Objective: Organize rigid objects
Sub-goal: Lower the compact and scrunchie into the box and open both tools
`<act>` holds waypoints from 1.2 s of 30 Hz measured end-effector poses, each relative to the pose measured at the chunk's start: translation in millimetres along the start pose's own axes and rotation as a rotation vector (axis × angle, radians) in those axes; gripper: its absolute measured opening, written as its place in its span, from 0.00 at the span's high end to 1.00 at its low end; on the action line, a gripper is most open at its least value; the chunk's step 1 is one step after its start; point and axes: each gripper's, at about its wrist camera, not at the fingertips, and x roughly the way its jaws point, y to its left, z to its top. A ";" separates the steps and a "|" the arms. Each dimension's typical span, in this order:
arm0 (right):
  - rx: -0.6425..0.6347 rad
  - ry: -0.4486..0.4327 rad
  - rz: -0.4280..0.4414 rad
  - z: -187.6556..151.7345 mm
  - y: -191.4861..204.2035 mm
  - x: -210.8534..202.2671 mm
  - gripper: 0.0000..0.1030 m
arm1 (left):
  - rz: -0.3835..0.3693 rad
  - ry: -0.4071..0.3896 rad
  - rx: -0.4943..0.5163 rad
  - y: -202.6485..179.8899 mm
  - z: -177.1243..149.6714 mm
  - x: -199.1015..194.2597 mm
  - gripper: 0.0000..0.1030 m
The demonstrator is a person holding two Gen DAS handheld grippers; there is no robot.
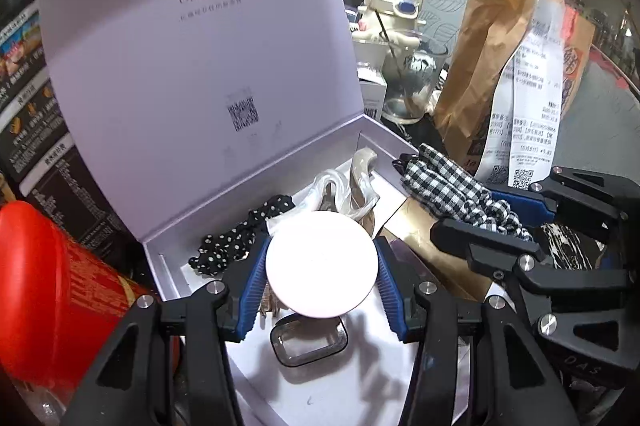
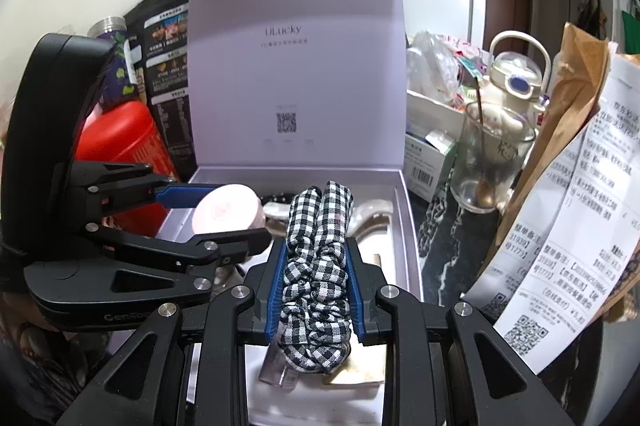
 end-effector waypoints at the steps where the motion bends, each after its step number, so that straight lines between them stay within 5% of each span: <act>1: 0.000 0.006 0.007 -0.8 0.3 2.9 0.74 | 0.000 0.008 -0.003 0.7 -0.4 3.7 0.51; 13: 0.007 0.089 0.001 -13.7 0.4 35.2 0.74 | 0.057 0.068 0.021 3.7 -7.7 36.2 0.51; 36: -0.013 0.094 -0.063 -13.1 -0.3 34.0 0.71 | 0.105 0.066 0.103 -8.6 -11.6 37.6 0.51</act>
